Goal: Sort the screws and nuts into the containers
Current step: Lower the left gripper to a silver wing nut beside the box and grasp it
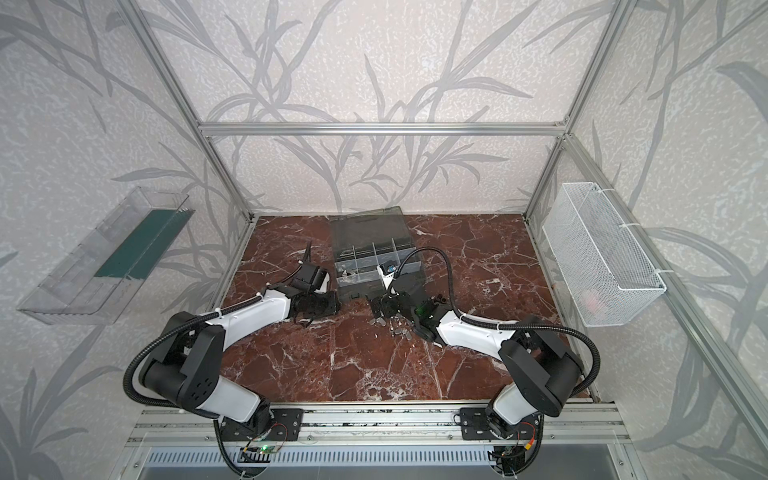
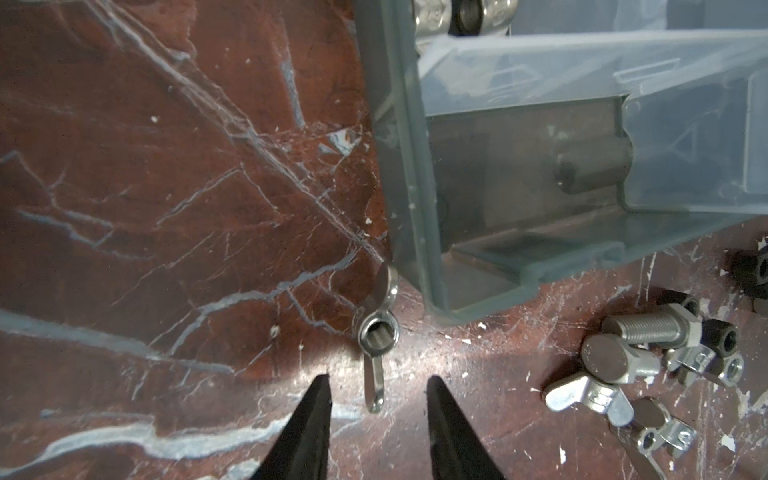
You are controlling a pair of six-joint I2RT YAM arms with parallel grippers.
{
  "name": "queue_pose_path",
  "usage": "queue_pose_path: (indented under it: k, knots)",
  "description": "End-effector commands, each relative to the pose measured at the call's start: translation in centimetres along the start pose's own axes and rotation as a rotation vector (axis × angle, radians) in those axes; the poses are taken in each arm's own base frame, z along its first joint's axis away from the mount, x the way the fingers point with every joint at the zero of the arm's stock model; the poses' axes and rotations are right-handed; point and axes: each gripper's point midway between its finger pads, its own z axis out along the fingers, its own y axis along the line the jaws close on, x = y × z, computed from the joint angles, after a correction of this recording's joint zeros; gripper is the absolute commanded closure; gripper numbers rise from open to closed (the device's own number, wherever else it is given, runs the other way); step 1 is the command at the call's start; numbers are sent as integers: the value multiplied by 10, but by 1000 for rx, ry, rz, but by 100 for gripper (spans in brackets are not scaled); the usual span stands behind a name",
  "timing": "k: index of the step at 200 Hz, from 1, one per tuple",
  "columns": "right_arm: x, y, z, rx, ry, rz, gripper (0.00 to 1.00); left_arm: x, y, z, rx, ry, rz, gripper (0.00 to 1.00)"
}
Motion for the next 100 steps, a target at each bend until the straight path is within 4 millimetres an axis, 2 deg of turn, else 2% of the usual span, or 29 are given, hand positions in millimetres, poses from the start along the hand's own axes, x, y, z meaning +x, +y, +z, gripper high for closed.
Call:
queue_pose_path:
  k: [1,41,100]
  knots:
    - [-6,-1,4,9,-22,-15,1,3,5,10,-14,-8,-5,64]
    - [-4,-7,5,45,-13,-19,1,7,8,23,-33,19,3,73]
    - [4,-2,16,17,19,10,1,4,11,14,-41,-21,3,81]
